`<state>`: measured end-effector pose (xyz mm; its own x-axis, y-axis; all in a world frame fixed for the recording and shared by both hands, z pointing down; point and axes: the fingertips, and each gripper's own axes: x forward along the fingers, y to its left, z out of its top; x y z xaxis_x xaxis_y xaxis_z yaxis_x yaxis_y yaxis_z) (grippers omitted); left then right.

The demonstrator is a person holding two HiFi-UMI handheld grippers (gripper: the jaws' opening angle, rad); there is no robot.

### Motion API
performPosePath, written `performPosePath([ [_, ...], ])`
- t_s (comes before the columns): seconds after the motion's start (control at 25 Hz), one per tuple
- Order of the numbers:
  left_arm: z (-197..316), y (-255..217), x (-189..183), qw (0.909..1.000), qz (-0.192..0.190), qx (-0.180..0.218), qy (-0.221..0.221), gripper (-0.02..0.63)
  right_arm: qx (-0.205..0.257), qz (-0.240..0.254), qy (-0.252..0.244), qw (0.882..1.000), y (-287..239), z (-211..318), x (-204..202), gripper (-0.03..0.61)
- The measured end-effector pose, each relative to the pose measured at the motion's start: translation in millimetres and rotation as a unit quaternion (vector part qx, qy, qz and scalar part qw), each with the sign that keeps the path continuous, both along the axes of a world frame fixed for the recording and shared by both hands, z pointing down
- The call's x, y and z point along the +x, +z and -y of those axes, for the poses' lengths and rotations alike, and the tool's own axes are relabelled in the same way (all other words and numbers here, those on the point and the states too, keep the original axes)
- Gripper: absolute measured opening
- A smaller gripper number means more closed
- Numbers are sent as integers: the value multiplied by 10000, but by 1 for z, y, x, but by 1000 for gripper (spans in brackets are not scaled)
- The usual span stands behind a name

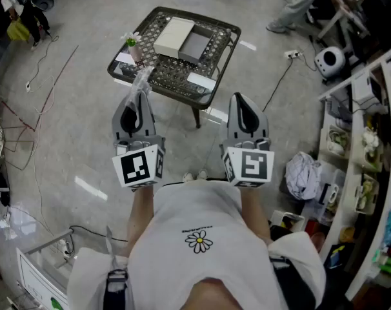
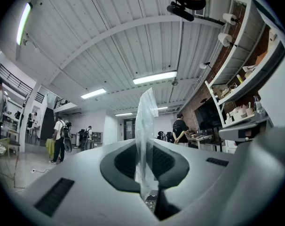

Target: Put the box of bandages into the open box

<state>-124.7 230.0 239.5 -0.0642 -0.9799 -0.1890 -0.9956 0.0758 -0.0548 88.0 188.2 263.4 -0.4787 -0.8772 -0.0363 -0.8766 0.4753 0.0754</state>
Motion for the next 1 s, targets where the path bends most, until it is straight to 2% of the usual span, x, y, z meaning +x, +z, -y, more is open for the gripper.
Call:
performPosePath([
  [1.0, 9, 10, 5, 9996, -72, -49, -261, 41, -196, 105, -583, 9981, 20, 21, 3, 30],
])
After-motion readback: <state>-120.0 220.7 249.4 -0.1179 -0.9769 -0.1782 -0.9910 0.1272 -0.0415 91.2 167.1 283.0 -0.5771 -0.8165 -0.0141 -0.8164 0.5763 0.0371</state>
